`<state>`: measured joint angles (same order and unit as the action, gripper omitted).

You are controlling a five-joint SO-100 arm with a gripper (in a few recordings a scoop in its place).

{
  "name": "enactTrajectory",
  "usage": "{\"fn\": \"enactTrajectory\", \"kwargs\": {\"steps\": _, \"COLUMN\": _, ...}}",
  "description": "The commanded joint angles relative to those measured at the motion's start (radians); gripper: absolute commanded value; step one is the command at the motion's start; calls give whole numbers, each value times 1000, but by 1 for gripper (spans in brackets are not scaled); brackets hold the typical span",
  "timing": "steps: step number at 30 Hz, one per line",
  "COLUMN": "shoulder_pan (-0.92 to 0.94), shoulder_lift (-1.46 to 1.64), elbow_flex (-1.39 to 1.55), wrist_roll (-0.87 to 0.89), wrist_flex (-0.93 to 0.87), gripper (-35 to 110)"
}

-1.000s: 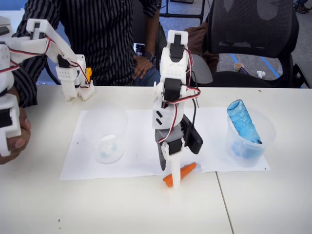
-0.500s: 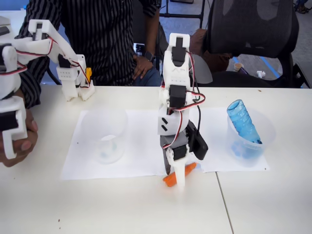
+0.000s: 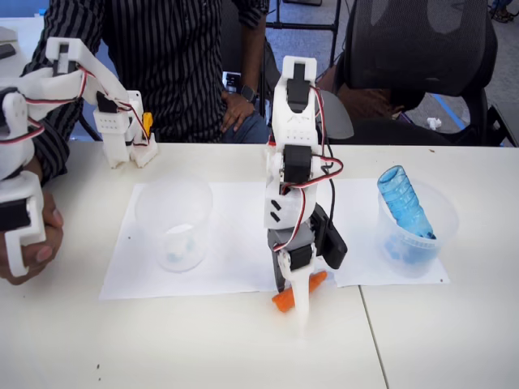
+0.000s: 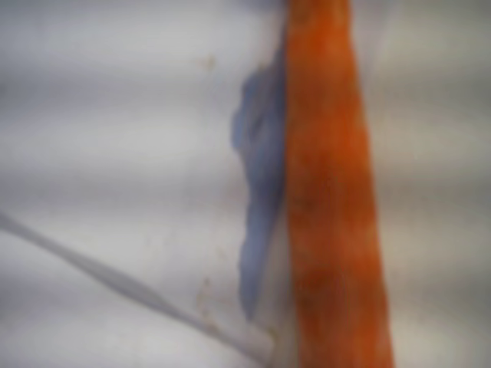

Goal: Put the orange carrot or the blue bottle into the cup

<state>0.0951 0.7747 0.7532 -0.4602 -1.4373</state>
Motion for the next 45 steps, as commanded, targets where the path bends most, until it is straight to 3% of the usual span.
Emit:
{"fn": "enactTrajectory", "kwargs": {"steps": 1, "shoulder_pan": 17, "shoulder_lift": 58, "elbow_flex": -80, "wrist_roll": -6, "wrist_flex": -5, "gripper": 39}}
{"fn": "enactTrajectory", "kwargs": {"steps": 19, "shoulder_pan": 18, "shoulder_lift": 61, "elbow_flex": -81, "wrist_roll": -2, "wrist_flex": -3, "gripper": 38}}
{"fn": "enactTrajectory", "kwargs": {"steps": 33, "shoulder_pan": 20, "shoulder_lift": 61, "elbow_flex": -81, "wrist_roll": 0, "wrist_flex": -3, "gripper": 9}}
{"fn": "enactTrajectory", "kwargs": {"steps": 45, "shoulder_pan": 18, "shoulder_lift": 63, "elbow_flex": -81, "wrist_roll": 2, "wrist_flex": -5, "gripper": 6}}
